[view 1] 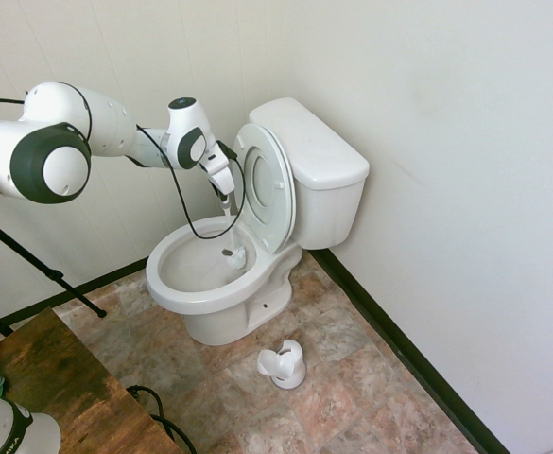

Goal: Clean the toilet

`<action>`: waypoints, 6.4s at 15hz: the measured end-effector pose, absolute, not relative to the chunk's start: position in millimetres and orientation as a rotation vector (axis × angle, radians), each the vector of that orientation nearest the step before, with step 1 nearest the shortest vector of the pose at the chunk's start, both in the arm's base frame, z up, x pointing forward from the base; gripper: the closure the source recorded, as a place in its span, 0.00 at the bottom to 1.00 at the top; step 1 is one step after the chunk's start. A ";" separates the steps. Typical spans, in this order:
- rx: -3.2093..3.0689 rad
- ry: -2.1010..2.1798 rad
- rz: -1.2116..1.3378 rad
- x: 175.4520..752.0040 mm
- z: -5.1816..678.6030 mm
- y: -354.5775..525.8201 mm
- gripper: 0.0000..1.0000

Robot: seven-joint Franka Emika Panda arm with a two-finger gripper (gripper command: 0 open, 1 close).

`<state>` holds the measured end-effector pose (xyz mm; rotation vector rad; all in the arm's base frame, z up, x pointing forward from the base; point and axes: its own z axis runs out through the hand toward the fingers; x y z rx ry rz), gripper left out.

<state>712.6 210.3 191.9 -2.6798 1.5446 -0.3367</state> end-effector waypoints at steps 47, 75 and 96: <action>-2.656 1.462 -0.176 658.8 251.5 147.3 1.00; -2.441 1.934 -0.103 550.1 268.0 -155.3 1.00; -2.461 2.007 0.120 632.7 31.3 -163.7 1.00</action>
